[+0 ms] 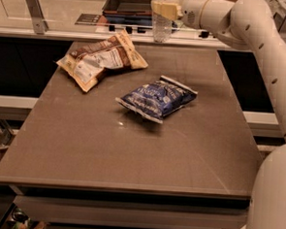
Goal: Pick water bottle
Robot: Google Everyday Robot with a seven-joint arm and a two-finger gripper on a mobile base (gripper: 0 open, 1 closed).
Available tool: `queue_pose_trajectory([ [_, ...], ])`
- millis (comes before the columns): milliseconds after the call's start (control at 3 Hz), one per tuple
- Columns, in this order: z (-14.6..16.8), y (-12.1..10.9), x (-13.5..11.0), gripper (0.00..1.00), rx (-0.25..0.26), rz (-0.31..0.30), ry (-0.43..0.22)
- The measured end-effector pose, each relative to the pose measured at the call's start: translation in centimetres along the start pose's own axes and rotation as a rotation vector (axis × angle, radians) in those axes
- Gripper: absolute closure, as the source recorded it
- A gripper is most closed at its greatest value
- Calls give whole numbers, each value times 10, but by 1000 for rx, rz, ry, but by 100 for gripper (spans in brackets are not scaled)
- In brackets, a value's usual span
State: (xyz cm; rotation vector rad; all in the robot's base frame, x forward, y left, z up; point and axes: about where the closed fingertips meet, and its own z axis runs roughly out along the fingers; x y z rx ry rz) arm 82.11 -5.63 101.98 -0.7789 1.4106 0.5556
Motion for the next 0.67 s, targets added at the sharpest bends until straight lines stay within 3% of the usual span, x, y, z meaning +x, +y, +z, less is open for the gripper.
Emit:
queue_pose_trajectory([
  [333, -7, -2, -28, 100, 23, -35, -19],
  [667, -7, -2, -28, 100, 23, -35, -19],
])
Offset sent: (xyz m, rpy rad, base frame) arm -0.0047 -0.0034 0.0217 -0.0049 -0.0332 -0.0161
